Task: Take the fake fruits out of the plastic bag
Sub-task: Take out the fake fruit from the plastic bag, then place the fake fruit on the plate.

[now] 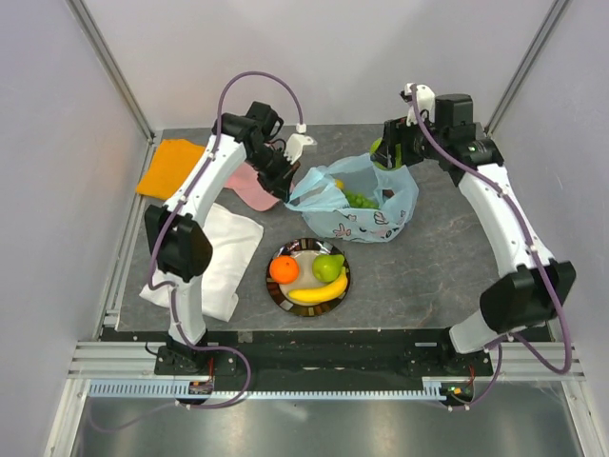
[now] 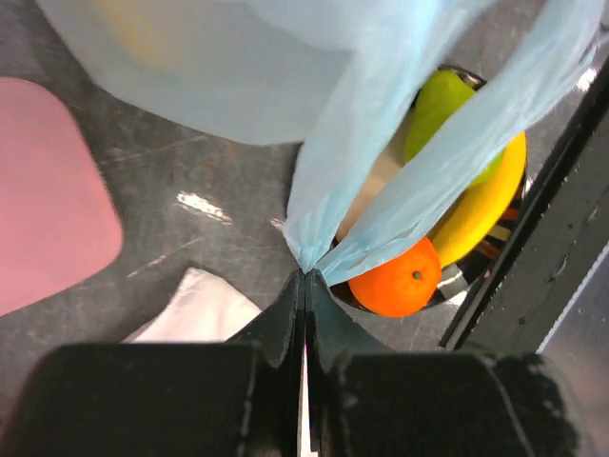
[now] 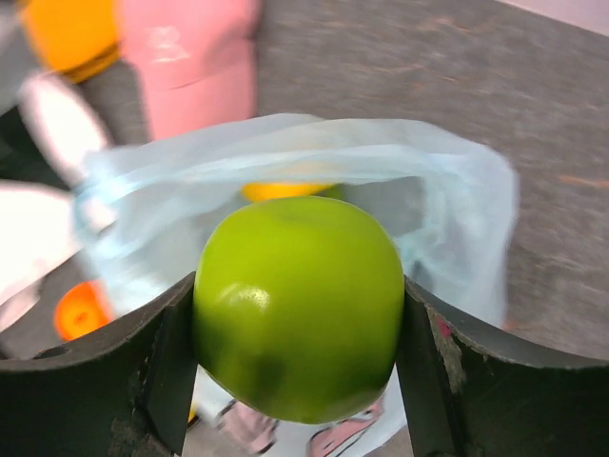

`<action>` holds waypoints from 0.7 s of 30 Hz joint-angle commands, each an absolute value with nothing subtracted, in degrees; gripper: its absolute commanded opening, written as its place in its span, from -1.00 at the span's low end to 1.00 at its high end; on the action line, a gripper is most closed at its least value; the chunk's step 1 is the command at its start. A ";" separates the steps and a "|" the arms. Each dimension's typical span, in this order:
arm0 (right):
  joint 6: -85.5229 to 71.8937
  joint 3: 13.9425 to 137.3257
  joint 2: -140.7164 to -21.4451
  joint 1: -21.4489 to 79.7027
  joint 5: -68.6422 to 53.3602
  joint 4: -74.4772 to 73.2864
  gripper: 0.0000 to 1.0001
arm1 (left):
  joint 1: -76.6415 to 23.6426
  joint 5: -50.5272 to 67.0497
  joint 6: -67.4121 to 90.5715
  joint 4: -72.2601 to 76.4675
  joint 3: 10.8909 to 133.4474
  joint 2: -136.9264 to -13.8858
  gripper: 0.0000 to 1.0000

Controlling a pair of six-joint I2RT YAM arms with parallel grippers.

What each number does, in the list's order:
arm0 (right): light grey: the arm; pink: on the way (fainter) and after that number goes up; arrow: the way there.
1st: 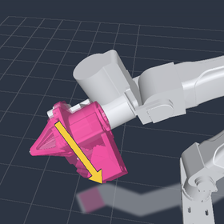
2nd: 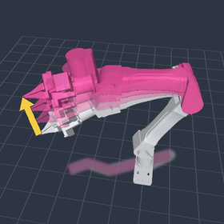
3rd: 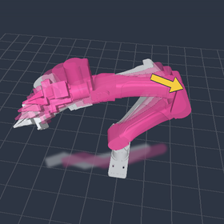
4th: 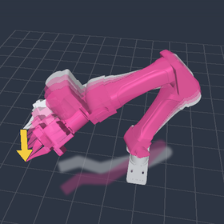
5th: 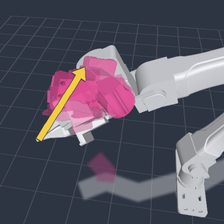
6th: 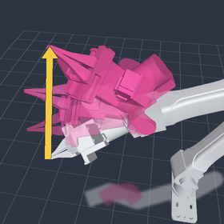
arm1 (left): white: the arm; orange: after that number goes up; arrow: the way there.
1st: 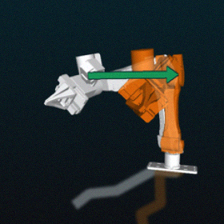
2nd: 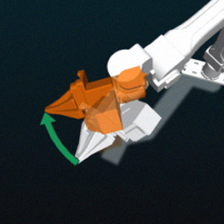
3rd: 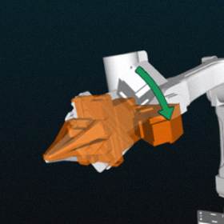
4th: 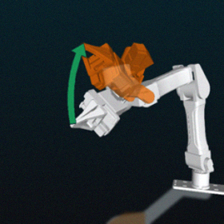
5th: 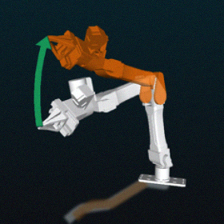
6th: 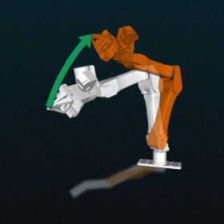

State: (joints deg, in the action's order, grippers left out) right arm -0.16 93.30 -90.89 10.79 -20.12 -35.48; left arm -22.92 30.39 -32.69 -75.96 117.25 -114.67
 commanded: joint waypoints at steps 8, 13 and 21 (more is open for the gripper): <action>16.42 87.64 -84.02 27.93 -39.73 -41.83 0.15 | -20.31 31.97 -18.63 -68.47 138.60 -123.14 -0.97; 24.67 84.73 -88.15 38.48 -35.79 -40.27 0.13 | -18.99 34.80 -15.75 -67.68 138.78 -122.52 -0.97; 21.19 85.51 -102.27 42.19 -29.54 -34.46 0.14 | -17.05 40.25 -11.87 -65.66 139.14 -119.63 -0.97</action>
